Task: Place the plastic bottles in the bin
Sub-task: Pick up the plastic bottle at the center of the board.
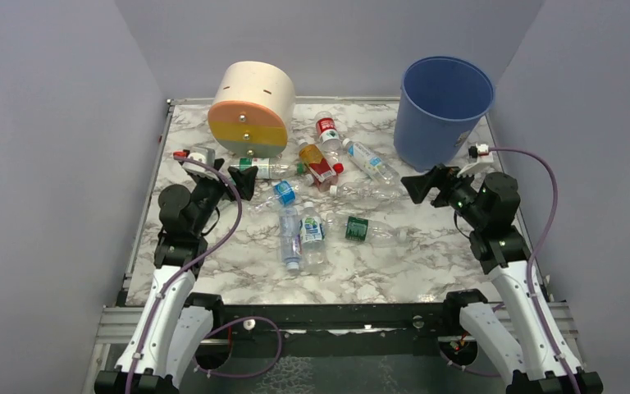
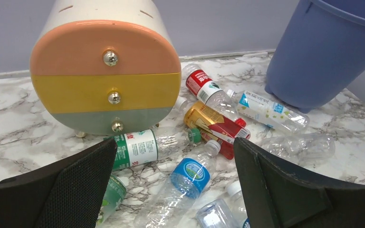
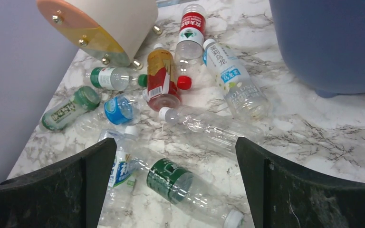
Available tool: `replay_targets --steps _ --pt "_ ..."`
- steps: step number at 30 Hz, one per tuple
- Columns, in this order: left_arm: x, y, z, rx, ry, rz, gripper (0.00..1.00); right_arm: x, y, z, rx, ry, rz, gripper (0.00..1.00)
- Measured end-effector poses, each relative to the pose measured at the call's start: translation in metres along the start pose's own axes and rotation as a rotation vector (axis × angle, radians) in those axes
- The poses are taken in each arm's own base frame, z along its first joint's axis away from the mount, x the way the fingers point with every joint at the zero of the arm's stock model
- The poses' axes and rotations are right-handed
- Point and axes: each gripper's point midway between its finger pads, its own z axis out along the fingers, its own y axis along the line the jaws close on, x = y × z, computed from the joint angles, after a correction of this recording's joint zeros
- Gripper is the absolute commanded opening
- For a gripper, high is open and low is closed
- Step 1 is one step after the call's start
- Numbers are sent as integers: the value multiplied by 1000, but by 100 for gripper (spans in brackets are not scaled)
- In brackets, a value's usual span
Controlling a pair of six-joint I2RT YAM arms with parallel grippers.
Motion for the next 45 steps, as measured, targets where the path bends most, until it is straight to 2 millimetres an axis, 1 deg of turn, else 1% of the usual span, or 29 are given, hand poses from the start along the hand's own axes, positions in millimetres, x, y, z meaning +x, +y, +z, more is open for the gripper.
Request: replay_targets --steps 2,7,12,18,20,22,26,30,32,36,39,42,45 --pt "-3 -3 -3 10 -2 1 99 0 5 -6 -12 5 5 99" --pt "-19 -10 -5 35 -25 10 99 -6 18 -20 -46 -1 13 99" --pt "-18 -13 -8 51 -19 8 99 -6 29 -30 -84 -6 20 99" --pt "-14 -14 -8 50 0 -5 99 -4 39 -29 -144 16 29 99" --pt "-16 -14 -8 49 -1 -16 99 -2 41 -26 -159 30 43 99" --pt "-21 -15 -6 51 -9 -29 99 1 40 -22 -158 49 71 99" --pt "-34 -18 1 64 -33 -54 99 12 40 -14 -178 106 107 99" --pt "-34 -19 4 55 -34 -143 99 27 42 -3 -230 185 131 99" --pt "-34 -20 5 51 -32 -197 99 36 40 3 -240 228 143 99" --pt "-24 -24 15 76 18 -303 99 56 29 16 -225 312 166 99" --pt "-12 -33 21 127 82 -359 99 65 24 21 -218 344 165 100" --pt "-3 -47 23 215 144 -376 99 76 23 25 -225 380 152 100" --pt "-3 -59 22 287 163 -401 99 93 29 30 -249 437 134 100"
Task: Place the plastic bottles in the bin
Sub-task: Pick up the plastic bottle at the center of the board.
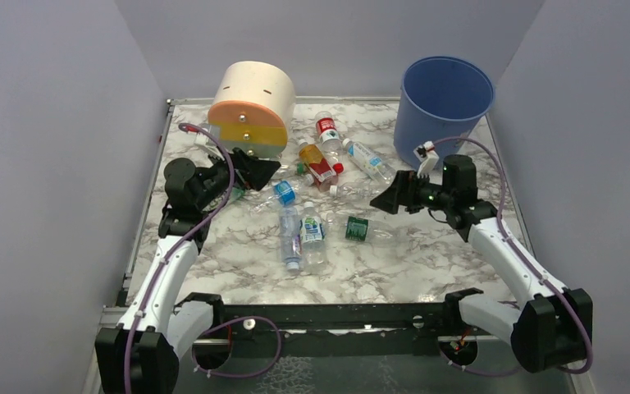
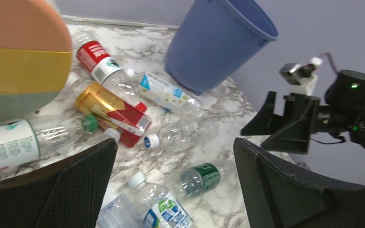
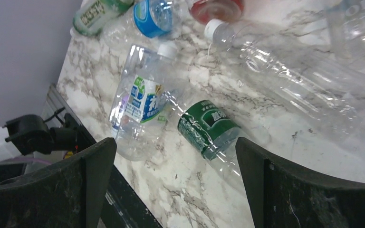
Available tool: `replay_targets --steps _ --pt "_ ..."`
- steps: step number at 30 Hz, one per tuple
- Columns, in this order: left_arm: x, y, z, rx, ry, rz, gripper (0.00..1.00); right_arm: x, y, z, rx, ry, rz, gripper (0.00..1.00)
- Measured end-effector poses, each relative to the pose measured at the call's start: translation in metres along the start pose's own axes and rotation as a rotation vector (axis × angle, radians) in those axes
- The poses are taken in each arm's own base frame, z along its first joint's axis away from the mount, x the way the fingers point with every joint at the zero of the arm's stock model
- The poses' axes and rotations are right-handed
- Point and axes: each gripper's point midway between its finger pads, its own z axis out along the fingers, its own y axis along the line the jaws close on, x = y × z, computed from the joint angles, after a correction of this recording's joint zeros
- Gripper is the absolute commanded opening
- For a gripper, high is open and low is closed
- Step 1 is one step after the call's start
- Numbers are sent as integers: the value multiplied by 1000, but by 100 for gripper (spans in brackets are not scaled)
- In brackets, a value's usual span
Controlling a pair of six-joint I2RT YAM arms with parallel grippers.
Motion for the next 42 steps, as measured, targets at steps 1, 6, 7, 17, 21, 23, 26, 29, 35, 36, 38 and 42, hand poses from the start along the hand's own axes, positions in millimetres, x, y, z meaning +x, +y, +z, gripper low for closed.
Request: replay_targets --steps 1,6,7,17,21,23,26,29,35,36,38,42 --pt "0 -3 1 21 2 -11 99 6 2 5 -9 24 -7 100" --pt "16 -5 2 74 17 -91 99 32 11 26 -26 117 -64 100" --pt "21 -4 1 75 20 -106 99 38 14 30 -26 137 -86 100" --pt "19 -23 -5 153 15 -159 99 75 37 77 63 261 -327 100" --pt "19 -27 -6 171 28 -163 99 77 34 93 147 272 -410 99" --pt "20 -29 -7 177 36 -162 99 79 29 98 185 284 -439 99" --pt "23 -30 -8 184 50 -161 99 79 18 104 234 298 -467 99" --pt "26 -32 -9 195 67 -160 99 78 9 110 267 314 -489 99" --pt "28 -34 -10 210 79 -148 99 84 -1 115 295 359 -516 100" --pt "28 -34 -10 210 80 -148 99 86 -3 115 297 367 -518 100" --pt "27 -34 -9 213 82 -146 99 89 -6 115 302 383 -519 100" --pt "21 -36 -5 225 89 -138 99 98 -11 113 309 408 -514 100"
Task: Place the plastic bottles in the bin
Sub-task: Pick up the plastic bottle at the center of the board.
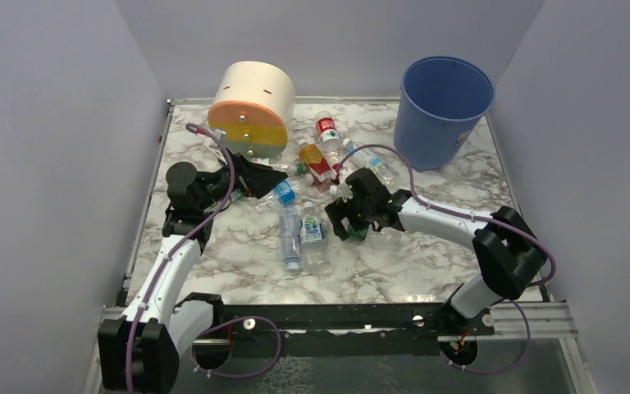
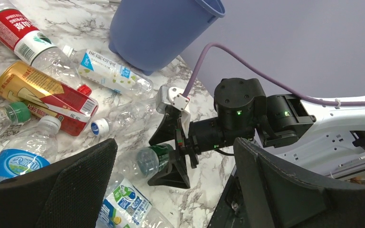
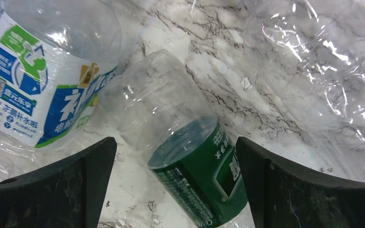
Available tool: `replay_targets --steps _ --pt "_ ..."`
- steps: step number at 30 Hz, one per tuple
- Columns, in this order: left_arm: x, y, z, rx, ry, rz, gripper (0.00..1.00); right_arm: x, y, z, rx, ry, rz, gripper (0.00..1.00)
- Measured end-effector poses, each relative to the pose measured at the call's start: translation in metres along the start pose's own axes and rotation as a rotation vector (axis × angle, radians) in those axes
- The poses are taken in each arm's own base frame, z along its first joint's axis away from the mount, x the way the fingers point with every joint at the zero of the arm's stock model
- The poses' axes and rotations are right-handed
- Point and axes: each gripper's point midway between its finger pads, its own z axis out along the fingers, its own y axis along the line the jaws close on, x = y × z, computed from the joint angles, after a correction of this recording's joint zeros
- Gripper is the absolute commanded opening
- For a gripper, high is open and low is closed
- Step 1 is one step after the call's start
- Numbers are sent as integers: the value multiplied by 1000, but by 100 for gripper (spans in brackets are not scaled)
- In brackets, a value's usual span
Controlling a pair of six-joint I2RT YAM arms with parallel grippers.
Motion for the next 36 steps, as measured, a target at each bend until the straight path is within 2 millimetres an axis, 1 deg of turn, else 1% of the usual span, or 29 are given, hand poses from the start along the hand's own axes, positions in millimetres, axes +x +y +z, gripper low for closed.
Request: replay_targets --steps 4,6,9,12,15,18,22,27,34,36 --pt "0 4 3 -3 11 -6 99 12 1 3 -6 30 9 100" --pt "2 5 3 -7 16 -13 99 15 1 4 -9 36 13 100" --pt "2 6 3 -8 17 -15 99 19 4 5 -19 42 31 99" --pt "2 6 3 -9 17 -16 99 29 5 7 -22 60 55 96" --pt "1 5 3 -9 16 -15 99 38 5 7 -20 79 75 90" --pt "-4 1 4 -3 9 -5 99 39 5 8 -19 82 92 85" --pt "-8 -2 4 3 3 5 99 39 6 8 -18 83 107 72" --pt "-7 -3 5 5 5 4 99 38 6 7 -19 78 115 59" --pt "-5 -5 7 14 13 5 99 40 6 2 -16 90 113 50" --pt "-4 -6 7 15 14 6 99 39 6 -1 -16 85 109 49"
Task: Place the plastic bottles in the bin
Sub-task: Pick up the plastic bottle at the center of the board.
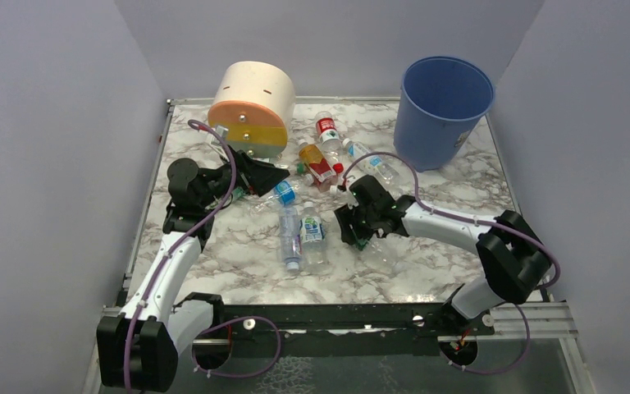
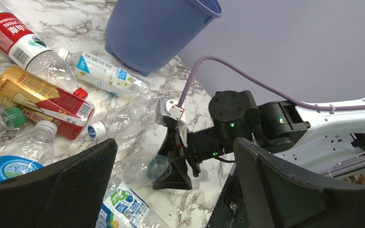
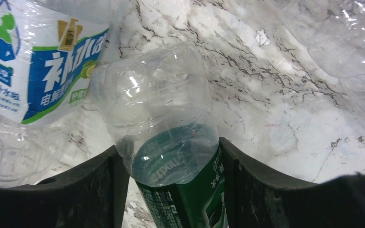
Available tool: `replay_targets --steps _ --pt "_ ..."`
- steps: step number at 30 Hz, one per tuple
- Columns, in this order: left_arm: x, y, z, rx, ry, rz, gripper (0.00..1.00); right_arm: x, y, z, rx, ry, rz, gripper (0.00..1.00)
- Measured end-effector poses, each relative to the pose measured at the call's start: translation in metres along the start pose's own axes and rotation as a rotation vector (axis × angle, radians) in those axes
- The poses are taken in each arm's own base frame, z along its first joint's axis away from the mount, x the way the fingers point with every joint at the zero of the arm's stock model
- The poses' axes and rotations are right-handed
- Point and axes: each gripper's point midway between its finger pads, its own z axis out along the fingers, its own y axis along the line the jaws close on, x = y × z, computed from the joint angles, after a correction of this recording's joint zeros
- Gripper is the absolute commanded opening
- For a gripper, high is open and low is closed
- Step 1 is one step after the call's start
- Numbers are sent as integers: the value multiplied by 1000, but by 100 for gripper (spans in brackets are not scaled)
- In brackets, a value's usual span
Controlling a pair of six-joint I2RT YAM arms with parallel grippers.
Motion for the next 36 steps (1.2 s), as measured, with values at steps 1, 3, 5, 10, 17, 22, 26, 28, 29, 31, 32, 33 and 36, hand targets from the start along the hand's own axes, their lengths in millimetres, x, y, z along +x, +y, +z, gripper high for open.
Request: replay_targets --steps 1,3,5,10,17,22,26,28,29,31,32,33,36 --pt "0 0 0 1 1 0 99 -1 0 -2 -1 -4 -2 48" --pt "1 0 1 1 3 0 99 -6 1 -7 -4 -18 -4 48" --pt "2 2 1 -3 7 -2 99 -12 3 -14 -8 -36 -5 48" --pt "9 15 3 -49 35 -30 99 -31 7 -33 -20 -97 -7 48" --pt "12 24 4 -87 47 -38 99 -55 13 -57 -34 -169 -10 48" --pt "16 26 3 -100 61 -41 99 -71 17 -73 -42 -207 -11 48" --pt "18 28 3 -105 65 -40 99 -89 21 -86 -50 -252 -14 48" --pt "17 28 3 -106 64 -37 99 -96 22 -93 -52 -267 -18 48" --pt "18 28 3 -108 65 -37 99 -100 23 -96 -53 -275 -21 48" --pt "19 30 3 -113 65 -37 99 -108 24 -103 -53 -293 -26 48" --pt "20 31 4 -115 67 -40 99 -112 25 -106 -52 -304 -30 48" --pt "21 32 4 -118 70 -42 99 -118 25 -111 -51 -319 -33 48" --pt "26 35 6 -124 81 -54 99 -134 26 -124 -44 -359 -42 48"
